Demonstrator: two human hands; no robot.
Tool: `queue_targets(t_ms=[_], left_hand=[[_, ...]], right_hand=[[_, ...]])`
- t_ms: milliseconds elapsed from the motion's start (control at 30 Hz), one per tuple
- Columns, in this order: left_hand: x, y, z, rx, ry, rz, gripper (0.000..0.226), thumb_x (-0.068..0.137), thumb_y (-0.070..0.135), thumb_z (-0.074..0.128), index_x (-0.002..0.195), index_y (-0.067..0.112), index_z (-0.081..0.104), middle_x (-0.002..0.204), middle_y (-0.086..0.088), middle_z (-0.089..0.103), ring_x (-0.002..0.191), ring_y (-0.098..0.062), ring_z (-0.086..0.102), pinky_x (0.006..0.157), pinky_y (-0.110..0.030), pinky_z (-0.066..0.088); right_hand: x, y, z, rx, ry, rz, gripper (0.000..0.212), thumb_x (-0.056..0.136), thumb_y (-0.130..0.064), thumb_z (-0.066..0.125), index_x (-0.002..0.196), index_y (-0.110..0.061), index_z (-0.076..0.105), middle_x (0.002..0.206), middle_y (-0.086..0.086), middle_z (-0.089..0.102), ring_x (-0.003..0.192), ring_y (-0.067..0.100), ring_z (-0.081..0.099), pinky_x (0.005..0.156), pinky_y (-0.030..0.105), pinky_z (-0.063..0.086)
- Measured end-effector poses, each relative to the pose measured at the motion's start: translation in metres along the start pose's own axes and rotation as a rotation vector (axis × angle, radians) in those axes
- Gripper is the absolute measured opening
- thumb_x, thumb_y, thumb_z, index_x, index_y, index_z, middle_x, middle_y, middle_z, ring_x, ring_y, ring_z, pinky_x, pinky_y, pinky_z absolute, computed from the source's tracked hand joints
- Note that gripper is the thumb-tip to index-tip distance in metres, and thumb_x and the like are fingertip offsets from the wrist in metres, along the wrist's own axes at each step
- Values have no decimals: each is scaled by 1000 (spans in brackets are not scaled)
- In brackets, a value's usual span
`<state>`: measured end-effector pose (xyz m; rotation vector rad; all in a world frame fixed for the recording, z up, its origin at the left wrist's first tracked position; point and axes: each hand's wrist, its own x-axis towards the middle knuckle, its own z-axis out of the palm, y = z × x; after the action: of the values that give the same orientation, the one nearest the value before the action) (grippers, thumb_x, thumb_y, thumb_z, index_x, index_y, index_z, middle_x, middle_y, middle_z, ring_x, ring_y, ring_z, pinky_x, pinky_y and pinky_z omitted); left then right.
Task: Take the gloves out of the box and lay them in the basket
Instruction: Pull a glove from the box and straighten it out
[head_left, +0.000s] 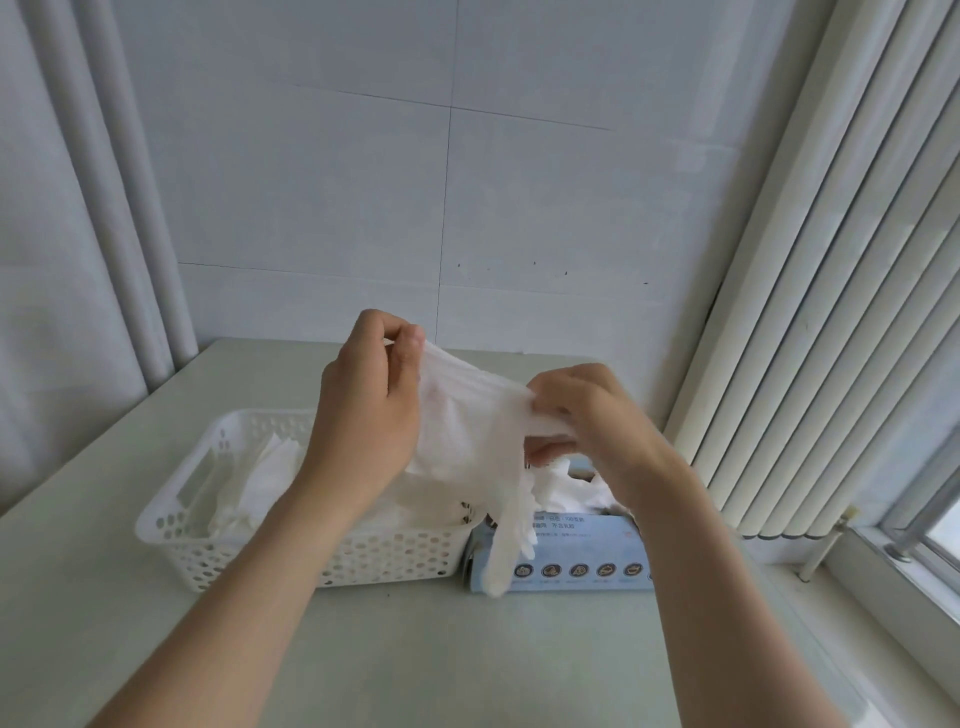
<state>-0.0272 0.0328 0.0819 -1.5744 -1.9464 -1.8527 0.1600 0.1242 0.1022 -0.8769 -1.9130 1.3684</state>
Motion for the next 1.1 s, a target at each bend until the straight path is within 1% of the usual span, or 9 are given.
queue_targets(t_ms=[67, 200, 300, 433, 600, 700, 900, 1000, 1100], left_hand=[[-2, 2, 1, 34, -14, -59, 23, 113, 32, 41, 107, 13, 52, 81, 2, 62, 78, -6, 60, 61, -14, 42], [-2, 8, 2, -58, -64, -200, 25, 113, 35, 39, 114, 17, 55, 89, 5, 61, 73, 0, 57, 61, -11, 40], [1, 13, -3, -357, -141, -379, 28, 112, 42, 41, 112, 22, 61, 90, 8, 64, 81, -8, 59, 79, -26, 48], [2, 20, -9, -421, -249, -379, 29, 111, 45, 45, 116, 22, 63, 91, 8, 65, 89, -14, 62, 78, -33, 48], [1, 17, -8, -260, -224, -243, 27, 110, 46, 44, 112, 24, 60, 83, 10, 58, 69, -1, 55, 66, -26, 42], [3, 13, -7, -257, -153, -234, 25, 110, 44, 45, 110, 23, 59, 79, 11, 55, 59, 4, 49, 63, -27, 40], [8, 2, -10, -301, -107, -319, 26, 111, 43, 45, 113, 23, 61, 77, 9, 53, 58, -1, 46, 65, -29, 41], [12, -4, -13, -241, -104, -304, 25, 112, 40, 43, 109, 20, 58, 78, 8, 55, 52, 0, 47, 57, -23, 42], [18, -12, -24, -202, -80, -313, 23, 112, 37, 42, 110, 17, 53, 71, 4, 51, 48, -6, 47, 48, -24, 40]], right_hand=[[2, 2, -1, 237, 24, 9, 16, 80, -12, 55, 86, 3, 59, 61, 12, 54, 47, 28, 56, 52, 32, 47], [4, 3, 4, 518, -22, 65, 19, 87, -15, 49, 70, -15, 58, 62, 0, 40, 49, 18, 39, 52, 31, 29], [4, 3, 11, 449, -109, 87, 21, 91, -32, 63, 83, -13, 66, 77, 7, 54, 58, 21, 46, 58, 35, 35], [2, 9, 16, 171, -285, 25, 45, 85, -53, 77, 94, -9, 73, 81, 14, 60, 64, 25, 53, 57, 32, 46], [4, 14, 13, 25, -329, 32, 35, 83, -22, 81, 92, 10, 70, 84, 20, 63, 69, 26, 53, 65, 34, 43], [5, 16, 11, 56, -298, 35, 12, 81, -10, 72, 83, 1, 75, 80, 13, 69, 72, 24, 62, 69, 31, 51], [2, 14, 8, -148, -141, 46, 10, 67, -9, 57, 59, -9, 64, 62, 9, 62, 59, 24, 59, 55, 23, 46], [4, 11, 8, -72, -25, 37, 25, 79, 4, 53, 58, -10, 50, 54, 7, 44, 45, 18, 40, 41, 17, 32], [12, 14, 13, -64, 42, 16, 20, 86, 0, 55, 68, -7, 56, 63, 9, 39, 55, 20, 29, 49, 22, 23]])
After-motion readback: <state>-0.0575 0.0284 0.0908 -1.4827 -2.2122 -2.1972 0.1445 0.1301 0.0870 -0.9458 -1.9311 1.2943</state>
